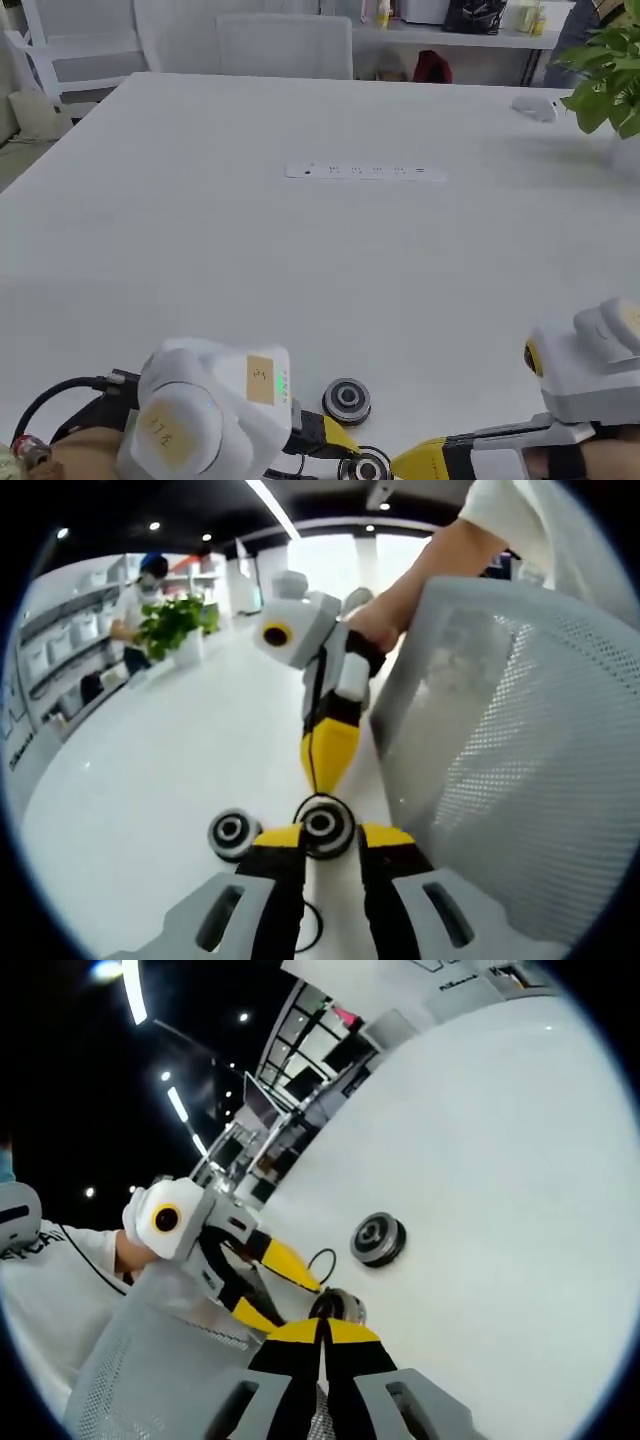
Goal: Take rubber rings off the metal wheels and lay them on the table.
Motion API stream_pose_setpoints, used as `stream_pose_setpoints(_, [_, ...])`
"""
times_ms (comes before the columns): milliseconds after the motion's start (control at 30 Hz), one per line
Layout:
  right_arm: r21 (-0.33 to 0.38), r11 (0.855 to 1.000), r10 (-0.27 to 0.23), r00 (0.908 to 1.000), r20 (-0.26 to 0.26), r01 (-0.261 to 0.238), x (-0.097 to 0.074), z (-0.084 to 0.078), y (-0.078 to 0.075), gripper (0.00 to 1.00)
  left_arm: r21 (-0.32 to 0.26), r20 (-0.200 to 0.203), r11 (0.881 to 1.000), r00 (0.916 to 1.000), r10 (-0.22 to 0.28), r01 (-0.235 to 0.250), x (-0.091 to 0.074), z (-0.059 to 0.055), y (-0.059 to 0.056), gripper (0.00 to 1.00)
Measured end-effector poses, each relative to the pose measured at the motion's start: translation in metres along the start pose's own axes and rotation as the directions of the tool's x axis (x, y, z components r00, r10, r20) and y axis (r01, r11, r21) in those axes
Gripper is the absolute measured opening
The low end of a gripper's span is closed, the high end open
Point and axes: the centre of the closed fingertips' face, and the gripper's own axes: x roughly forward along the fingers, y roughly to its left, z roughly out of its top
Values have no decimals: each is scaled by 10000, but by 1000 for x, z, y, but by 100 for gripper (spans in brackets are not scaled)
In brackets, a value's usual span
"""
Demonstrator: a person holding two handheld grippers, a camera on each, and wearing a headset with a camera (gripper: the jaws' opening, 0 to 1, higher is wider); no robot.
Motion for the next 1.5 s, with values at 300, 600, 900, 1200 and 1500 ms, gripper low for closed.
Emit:
stream_pose_setpoints(300, [-720, 9973, -157, 9993, -343, 132, -3, -3, 6, 0, 66, 619, 10000, 9981, -78, 74, -11, 24, 1, 35])
stream_pose_setpoints(600, [-1160, 9932, -114, 9977, -674, 35, -3, -5, 13, 0, -116, 1126, 9990, 9926, 445, -435, -37, 43, 15, 47])
stream_pose_setpoints(900, [-1772, 9841, -283, 9938, -1076, 88, -5, -9, 18, 0, -523, 1334, 9845, 9758, 1731, -1675, -83, 41, 29, 58])
stream_pose_setpoints(1200, [-2354, 9717, -462, 9918, -1188, 170, -12, -7, 27, 0, -1082, 1179, 9505, 9457, 3030, -2911, -128, 25, 39, 68])
stream_pose_setpoints(1500, [-2596, 9654, -484, 9954, -829, 253, -25, 4, 39, 0, -1574, 1066, 9043, 9036, 4150, -3967, -163, 9, 44, 74])
